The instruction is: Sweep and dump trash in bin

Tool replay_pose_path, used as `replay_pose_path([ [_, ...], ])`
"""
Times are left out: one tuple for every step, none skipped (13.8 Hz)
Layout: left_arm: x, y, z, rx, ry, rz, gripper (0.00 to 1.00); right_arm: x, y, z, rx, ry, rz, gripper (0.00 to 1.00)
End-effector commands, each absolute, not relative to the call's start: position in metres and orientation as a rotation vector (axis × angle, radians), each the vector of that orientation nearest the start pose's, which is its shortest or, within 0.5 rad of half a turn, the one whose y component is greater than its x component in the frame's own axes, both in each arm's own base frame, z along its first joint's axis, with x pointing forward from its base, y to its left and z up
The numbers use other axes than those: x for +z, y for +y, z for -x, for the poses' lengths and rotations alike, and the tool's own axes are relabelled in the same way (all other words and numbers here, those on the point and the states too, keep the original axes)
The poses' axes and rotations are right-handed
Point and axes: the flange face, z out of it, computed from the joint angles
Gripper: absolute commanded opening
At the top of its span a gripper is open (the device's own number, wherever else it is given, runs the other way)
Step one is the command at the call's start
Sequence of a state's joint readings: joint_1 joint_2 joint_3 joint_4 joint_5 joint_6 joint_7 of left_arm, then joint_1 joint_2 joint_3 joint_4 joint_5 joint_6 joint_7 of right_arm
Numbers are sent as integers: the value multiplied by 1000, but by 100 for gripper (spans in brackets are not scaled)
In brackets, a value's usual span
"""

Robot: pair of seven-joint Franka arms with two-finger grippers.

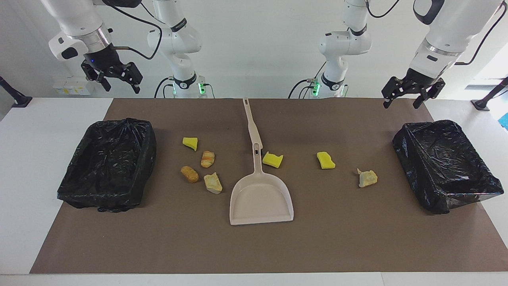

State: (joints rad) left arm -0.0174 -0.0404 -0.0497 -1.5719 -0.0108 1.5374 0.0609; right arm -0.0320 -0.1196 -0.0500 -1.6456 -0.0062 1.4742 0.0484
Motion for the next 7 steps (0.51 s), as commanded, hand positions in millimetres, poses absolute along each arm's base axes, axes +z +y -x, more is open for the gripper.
replay_pose_path([
  [650, -33, -539, -10, 237, 3137, 100, 649, -47, -506, 37, 193, 3153, 100],
  [650, -32, -540, -10, 230, 3138, 100, 651, -47, -510, -11, 185, 3154, 100],
  [649, -31, -540, -10, 230, 3138, 100, 650, -45, -513, -33, 176, 3161, 100],
  [648, -31, -540, -10, 227, 3138, 100, 650, -44, -513, -35, 174, 3168, 100],
  [648, -31, -539, -10, 229, 3138, 100, 650, -43, -513, -35, 174, 3170, 100],
  [648, -32, -539, -7, 234, 3137, 100, 650, -42, -513, -33, 176, 3168, 100],
  [647, -32, -539, -5, 237, 3137, 100, 650, -42, -512, -26, 169, 3167, 100],
])
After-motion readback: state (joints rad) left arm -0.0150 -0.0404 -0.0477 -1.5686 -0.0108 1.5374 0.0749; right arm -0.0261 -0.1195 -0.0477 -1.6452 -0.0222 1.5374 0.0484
